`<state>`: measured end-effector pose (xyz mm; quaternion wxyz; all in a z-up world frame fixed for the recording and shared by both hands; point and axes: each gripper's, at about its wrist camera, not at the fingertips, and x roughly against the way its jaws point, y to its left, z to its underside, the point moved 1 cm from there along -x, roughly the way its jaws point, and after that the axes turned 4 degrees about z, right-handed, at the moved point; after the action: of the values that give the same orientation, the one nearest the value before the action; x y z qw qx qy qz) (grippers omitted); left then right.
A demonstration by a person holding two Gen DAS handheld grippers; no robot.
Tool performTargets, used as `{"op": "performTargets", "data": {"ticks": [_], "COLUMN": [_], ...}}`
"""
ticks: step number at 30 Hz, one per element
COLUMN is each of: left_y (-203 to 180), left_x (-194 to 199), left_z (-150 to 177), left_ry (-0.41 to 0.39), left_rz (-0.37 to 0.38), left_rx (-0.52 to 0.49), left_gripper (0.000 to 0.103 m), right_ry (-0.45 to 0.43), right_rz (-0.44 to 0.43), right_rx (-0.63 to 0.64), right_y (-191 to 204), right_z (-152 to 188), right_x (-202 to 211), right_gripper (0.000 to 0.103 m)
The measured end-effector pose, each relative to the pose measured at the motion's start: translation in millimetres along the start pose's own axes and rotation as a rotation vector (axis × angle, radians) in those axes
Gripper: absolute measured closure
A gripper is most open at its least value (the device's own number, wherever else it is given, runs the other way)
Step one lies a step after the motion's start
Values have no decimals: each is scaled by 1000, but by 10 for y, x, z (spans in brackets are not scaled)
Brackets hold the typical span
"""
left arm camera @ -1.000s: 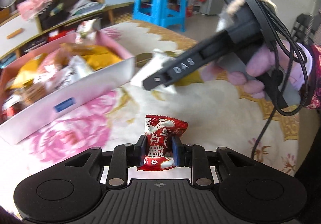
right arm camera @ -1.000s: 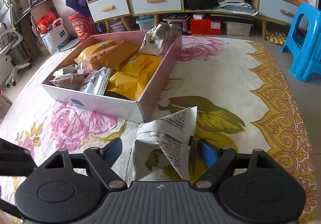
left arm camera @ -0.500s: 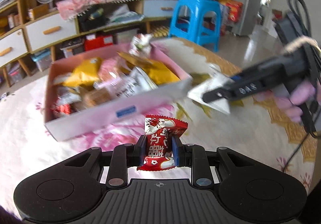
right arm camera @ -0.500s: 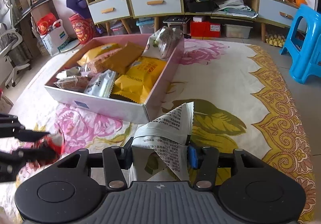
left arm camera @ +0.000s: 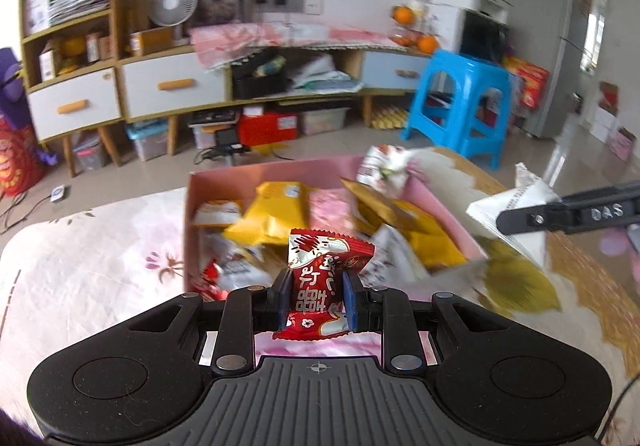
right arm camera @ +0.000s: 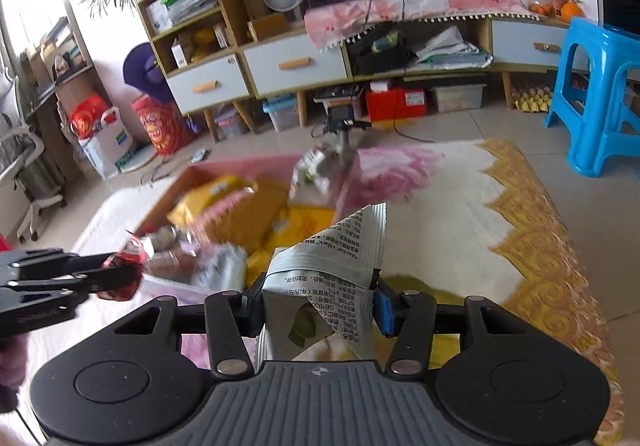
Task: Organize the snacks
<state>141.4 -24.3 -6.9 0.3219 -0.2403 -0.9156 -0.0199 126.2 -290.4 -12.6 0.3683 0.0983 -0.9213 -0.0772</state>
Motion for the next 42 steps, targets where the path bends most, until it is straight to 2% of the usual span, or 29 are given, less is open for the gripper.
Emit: {"op": "performTargets", "data": {"ticks": [6,11,18,21,22,23,25,27,29,34,37,42], "left_y": [179,281,339,324,319,311,308,299,292,257,203,141], "left_x": [-144,-281,-272,-234,-220,-212,-182,-143,-86,115,236,410], "left_z": [-90,-81,-64,-67,-69,-73,-83,-97,-103,-77,-43,70], "left_ry": [-43,-38,-52,-55,-52,-51,-55,-61,-68,-63,-30,57], "left_rz": [-60,-123,-137,-139,-133,-130,-137,-147,-150,-172,-220,-292], "left_rx": [58,76,101,88,85,84,82,86,96,132,144,178], "left_gripper": [80,80,78,75,74,72,57,45,38,15,8,6], "right_ry": [-31,-47,-49,-49,-54,-61,-85,-101,-111,-111,-94,-84], "right_rz": [-3,-3,-15,-8,1,5,16,29,44,96,136,172], "right_rx": [-7,-44,-72,-81,-77,-71,-55,-38,-29,-24,-4,28], "right_y": [240,399,612,656,668,678,701,718,711,685,709,799], "right_z": [-147,-264,-323,-312,-311,-312,-314,-322,-333,-320,-285,-165], "right_x": [-202,-409,-599,-632,-626,-604,-545,-486,-434,-300,-179,65], "right_gripper": [61,61,60,56,49,45,32,29,26,19,18,12]}}
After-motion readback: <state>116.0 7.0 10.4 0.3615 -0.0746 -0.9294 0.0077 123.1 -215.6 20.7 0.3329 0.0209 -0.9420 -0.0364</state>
